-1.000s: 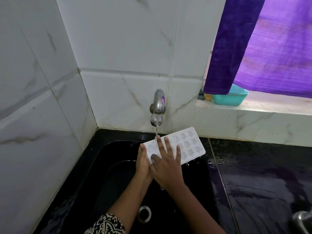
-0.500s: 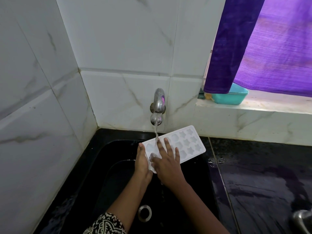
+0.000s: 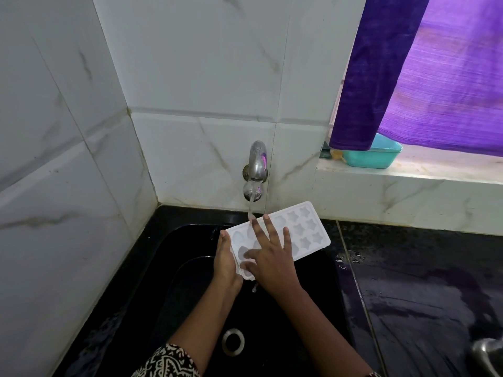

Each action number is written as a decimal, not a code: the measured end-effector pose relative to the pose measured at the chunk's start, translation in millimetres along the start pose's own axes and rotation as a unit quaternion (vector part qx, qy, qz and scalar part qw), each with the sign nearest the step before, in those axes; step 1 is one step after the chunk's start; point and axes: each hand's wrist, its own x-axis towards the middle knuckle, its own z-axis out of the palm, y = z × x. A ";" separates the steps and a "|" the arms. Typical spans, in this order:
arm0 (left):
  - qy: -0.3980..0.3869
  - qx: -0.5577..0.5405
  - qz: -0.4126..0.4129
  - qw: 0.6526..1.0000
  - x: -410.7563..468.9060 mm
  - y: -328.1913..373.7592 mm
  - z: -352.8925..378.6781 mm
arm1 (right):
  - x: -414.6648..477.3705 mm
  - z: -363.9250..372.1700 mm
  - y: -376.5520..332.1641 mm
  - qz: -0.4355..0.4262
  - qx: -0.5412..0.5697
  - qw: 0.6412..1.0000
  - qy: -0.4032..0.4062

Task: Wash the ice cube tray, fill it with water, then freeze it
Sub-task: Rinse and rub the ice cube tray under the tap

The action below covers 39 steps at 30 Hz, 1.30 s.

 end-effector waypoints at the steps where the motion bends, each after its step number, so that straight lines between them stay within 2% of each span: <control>1: 0.003 0.001 0.001 1.000 0.1 -1.3 -0.1 | -0.1 0.8 0.0 0.007 0.004 1.000 -0.001; 4: 0.005 0.001 0.003 1.000 -0.3 -3.4 0.2 | -0.3 4.0 0.8 0.023 0.017 1.000 -0.010; 7: -0.025 -0.009 -0.004 1.000 -0.7 -3.3 0.7 | -2.0 10.4 -4.2 0.013 0.019 1.000 -0.015; 12: -0.010 0.000 0.014 1.000 -1.9 -1.4 2.6 | -5.5 11.0 3.9 -0.005 0.074 0.996 -0.044; 15: 0.002 0.020 0.011 1.000 -2.3 -7.4 3.9 | -4.1 3.0 1.3 0.036 0.065 0.997 -0.011; 17: 0.003 0.013 0.015 1.000 -0.3 -6.3 4.1 | -7.4 3.5 -9.6 0.032 0.068 0.997 0.015; 22: 0.006 0.029 0.012 0.999 0.7 1.7 3.4 | -10.4 5.6 2.2 0.009 0.077 0.997 -0.010; 25: 0.014 0.042 0.011 0.999 -1.2 -3.7 2.7 | -8.9 5.0 -3.5 0.037 0.049 0.998 0.031; 27: 0.008 0.031 0.010 0.999 -0.4 -1.1 3.0 | -13.7 12.3 -11.9 0.027 0.065 0.997 0.030; 30: 0.012 0.018 0.005 1.000 0.1 6.0 3.9 | -20.9 19.2 -8.5 0.020 0.138 0.990 -0.020; 33: 0.034 0.024 0.005 0.999 2.7 6.4 -1.5 | -26.8 11.3 3.3 0.069 0.199 0.977 0.028; 36: 0.029 0.011 0.008 0.999 4.5 7.0 -2.9 | -35.9 5.6 9.5 0.108 0.175 0.976 0.074; 39: 0.023 -0.003 0.015 1.000 5.2 7.4 1.4 | -41.8 7.2 7.7 0.089 0.126 0.987 0.046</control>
